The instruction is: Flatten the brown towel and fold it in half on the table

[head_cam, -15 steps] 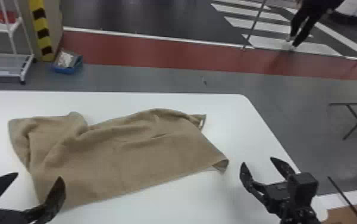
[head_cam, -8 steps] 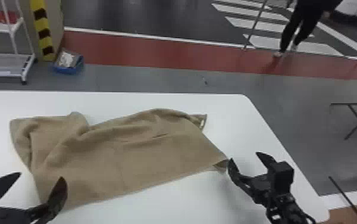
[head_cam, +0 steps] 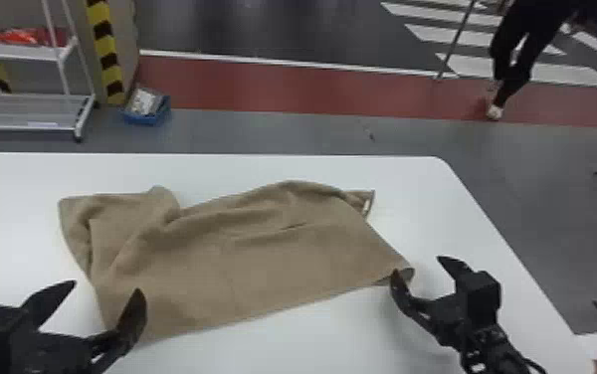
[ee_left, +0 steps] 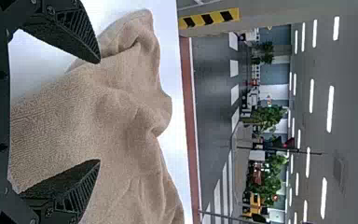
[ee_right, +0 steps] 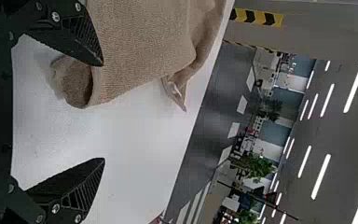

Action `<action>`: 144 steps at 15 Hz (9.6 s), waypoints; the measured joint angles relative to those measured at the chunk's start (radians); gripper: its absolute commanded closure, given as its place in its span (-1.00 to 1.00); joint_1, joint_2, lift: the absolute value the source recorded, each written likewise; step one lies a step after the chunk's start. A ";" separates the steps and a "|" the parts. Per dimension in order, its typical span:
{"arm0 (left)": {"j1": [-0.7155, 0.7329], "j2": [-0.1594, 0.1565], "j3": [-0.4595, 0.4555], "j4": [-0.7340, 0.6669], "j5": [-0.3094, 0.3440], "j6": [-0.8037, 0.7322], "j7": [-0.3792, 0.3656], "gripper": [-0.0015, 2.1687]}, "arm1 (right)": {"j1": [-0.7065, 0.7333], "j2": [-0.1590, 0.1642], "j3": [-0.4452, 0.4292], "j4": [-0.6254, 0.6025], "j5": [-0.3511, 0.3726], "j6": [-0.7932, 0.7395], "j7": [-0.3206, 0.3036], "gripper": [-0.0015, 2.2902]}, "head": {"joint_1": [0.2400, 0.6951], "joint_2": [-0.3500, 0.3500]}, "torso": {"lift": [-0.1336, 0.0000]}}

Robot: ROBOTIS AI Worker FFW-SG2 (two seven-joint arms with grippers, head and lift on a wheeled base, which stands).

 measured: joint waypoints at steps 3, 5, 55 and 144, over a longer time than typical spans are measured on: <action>-0.007 0.000 0.002 0.009 0.003 0.000 0.000 -0.88 | 0.014 0.000 -0.015 -0.017 -0.007 0.012 0.003 -0.85 | 1.00 -0.60 | -0.91; -0.013 0.000 0.002 0.016 0.006 0.000 0.001 -0.88 | 0.021 0.000 -0.018 -0.014 -0.006 0.017 0.003 -0.85 | 1.00 -0.61 | -0.91; -0.099 0.000 0.048 0.118 0.115 0.000 0.018 -0.88 | -0.045 -0.348 -0.174 0.088 0.762 -0.550 0.123 0.28 | 1.00 -0.74 | -0.91; -0.560 0.301 0.125 0.085 -0.099 0.720 -0.857 0.69 | 0.205 0.083 -0.440 -0.387 -0.036 -0.072 0.414 -0.92 | 1.00 -0.83 | -0.91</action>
